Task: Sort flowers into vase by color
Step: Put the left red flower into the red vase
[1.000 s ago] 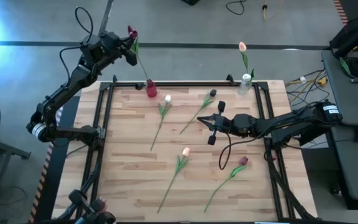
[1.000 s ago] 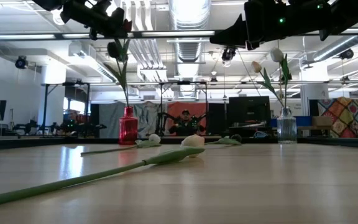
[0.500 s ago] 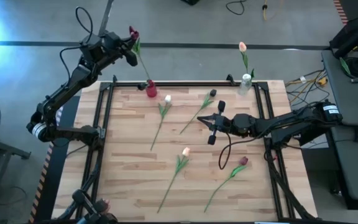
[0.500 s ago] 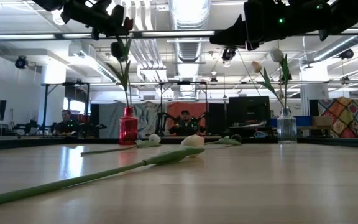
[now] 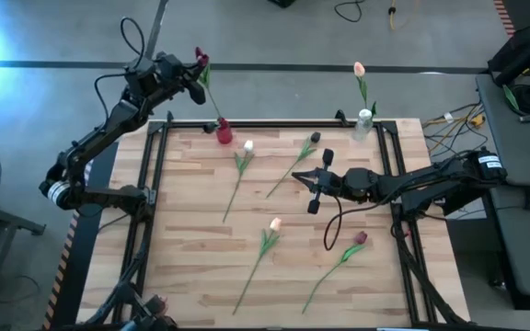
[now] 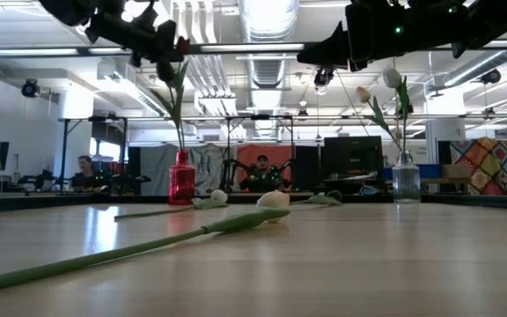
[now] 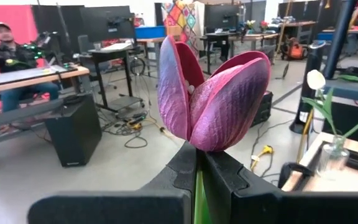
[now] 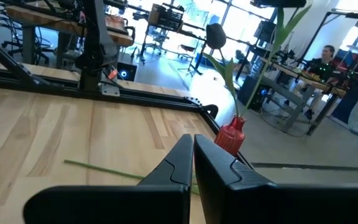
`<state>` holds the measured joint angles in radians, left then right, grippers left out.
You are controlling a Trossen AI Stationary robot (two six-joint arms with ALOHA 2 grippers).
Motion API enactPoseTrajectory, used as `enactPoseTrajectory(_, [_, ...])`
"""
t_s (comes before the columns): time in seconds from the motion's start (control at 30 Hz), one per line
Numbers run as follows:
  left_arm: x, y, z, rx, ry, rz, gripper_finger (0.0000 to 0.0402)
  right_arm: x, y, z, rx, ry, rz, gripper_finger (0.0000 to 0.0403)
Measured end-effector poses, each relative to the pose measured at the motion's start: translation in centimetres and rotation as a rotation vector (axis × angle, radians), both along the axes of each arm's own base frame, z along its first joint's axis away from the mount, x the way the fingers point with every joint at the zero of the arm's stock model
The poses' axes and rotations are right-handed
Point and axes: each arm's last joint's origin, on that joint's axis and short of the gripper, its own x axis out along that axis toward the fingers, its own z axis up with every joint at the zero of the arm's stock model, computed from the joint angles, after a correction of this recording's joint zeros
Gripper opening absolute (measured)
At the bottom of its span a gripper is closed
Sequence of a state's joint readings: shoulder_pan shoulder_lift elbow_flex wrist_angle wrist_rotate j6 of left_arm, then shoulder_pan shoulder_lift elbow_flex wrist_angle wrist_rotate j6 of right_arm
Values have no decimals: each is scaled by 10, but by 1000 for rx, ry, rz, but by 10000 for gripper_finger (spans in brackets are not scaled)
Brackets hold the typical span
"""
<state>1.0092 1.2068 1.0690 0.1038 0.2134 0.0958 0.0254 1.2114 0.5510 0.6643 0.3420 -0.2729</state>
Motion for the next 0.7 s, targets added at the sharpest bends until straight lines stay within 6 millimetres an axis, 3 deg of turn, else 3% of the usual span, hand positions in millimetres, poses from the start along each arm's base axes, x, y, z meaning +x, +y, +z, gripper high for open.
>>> enactPoseTrajectory(0.47, [4, -2, -40, -19, -3, -54, 0, 0, 0, 0, 0, 1, 0, 9])
enactPoseTrajectory(0.7, [4, -4, -54, -24, 5, -56, 25, 0, 0, 0, 2, 1, 0, 9])
